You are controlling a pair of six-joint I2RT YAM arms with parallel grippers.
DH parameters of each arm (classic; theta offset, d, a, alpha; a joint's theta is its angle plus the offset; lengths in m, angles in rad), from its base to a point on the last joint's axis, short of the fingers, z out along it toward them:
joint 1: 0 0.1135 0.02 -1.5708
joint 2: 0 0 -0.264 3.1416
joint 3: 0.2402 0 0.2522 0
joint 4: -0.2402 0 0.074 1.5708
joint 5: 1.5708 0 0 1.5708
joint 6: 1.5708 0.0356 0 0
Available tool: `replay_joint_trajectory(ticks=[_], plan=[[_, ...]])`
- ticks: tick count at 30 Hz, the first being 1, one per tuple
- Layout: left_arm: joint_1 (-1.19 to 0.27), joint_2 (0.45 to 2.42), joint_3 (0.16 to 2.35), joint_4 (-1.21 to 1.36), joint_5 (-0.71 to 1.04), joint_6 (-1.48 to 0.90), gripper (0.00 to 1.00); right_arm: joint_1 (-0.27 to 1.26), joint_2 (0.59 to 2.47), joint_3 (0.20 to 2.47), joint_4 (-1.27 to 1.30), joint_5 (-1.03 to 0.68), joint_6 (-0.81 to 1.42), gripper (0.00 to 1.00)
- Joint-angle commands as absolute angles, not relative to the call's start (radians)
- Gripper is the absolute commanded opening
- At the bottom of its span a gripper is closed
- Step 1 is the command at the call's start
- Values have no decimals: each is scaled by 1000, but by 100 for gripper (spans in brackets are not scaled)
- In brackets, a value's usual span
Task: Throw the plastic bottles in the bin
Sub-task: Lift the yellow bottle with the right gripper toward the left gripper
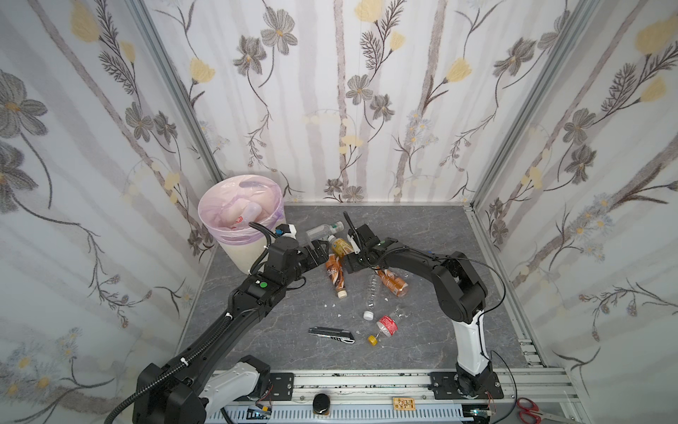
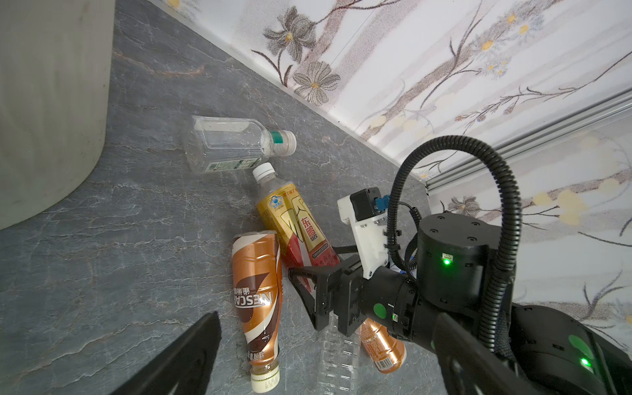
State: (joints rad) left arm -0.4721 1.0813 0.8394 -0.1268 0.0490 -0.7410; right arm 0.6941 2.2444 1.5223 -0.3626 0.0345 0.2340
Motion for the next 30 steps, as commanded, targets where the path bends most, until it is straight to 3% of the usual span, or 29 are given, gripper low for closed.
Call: replay_joint_trajectory(ticks=[1,8,16,30], plan=[[-469,1084,842,-112,49,-753,100,695,2265,1544,-357,61,225,88],[-465,1088,845,-112,56,-758,100,695,2293,1570,-357,48,222,84],[-455,1105,849,-112,67,-782,100,695,2278,1547,-350,44,218,64],[-432,1250,1041,-106,165,-819,100,690,2007,1455,-289,-30,245,63]])
